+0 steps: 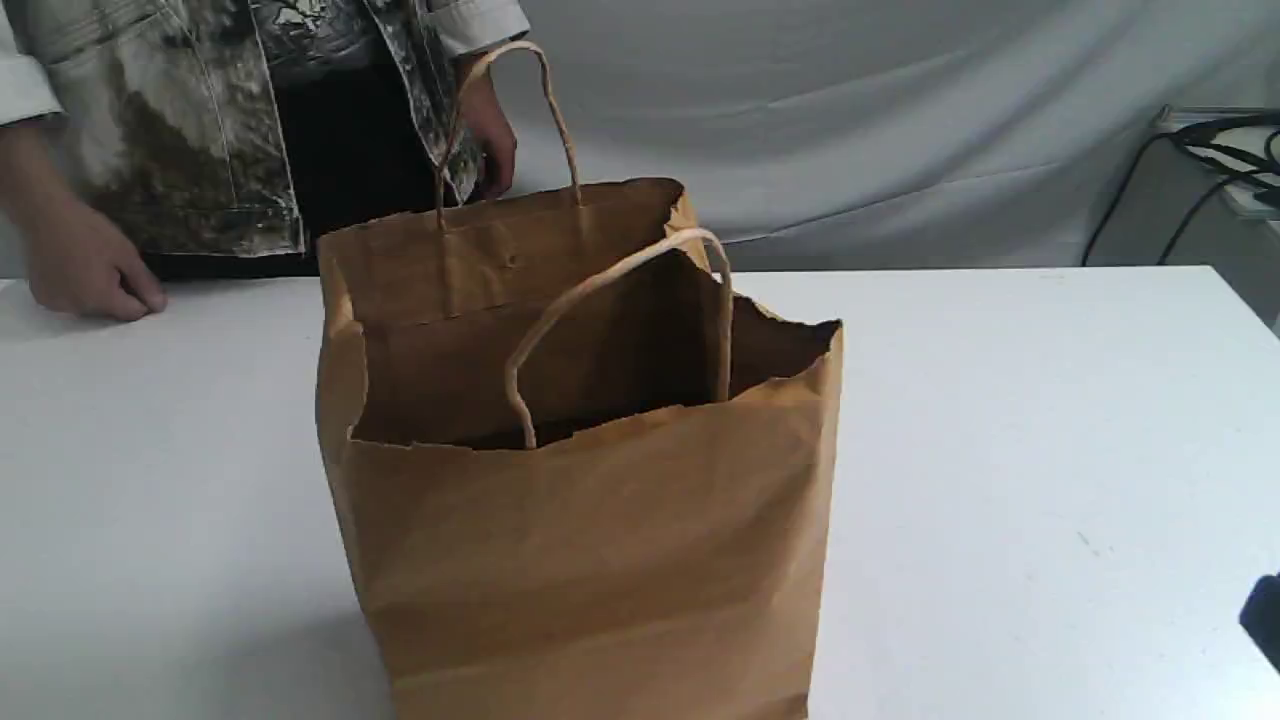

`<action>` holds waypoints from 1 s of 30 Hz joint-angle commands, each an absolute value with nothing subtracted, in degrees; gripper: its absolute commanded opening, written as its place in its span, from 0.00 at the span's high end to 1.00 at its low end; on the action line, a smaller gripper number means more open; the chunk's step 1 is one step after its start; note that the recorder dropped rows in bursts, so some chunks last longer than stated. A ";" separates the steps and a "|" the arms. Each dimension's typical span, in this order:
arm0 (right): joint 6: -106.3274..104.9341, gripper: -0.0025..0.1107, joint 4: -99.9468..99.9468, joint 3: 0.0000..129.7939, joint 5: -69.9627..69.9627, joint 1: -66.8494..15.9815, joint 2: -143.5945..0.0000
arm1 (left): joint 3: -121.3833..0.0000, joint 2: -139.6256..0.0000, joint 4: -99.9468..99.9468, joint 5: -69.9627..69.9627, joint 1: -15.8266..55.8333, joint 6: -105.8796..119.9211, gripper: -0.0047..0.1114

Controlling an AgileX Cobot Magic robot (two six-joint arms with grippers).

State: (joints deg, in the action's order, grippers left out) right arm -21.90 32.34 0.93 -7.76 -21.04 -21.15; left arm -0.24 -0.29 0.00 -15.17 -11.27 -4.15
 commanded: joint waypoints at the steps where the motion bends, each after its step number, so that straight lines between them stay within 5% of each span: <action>1: -25.57 0.97 31.86 0.00 -8.20 -17.32 -20.74 | 0.00 0.00 0.00 -15.23 -11.07 -4.04 0.96; 16: -37.13 0.97 25.81 0.00 14.44 4.95 -0.50 | 0.00 0.00 0.00 -15.23 -11.07 -4.04 0.96; 30: -29.01 0.97 11.33 0.00 18.88 10.15 0.00 | 0.00 0.00 0.00 -15.08 -11.07 -4.03 0.96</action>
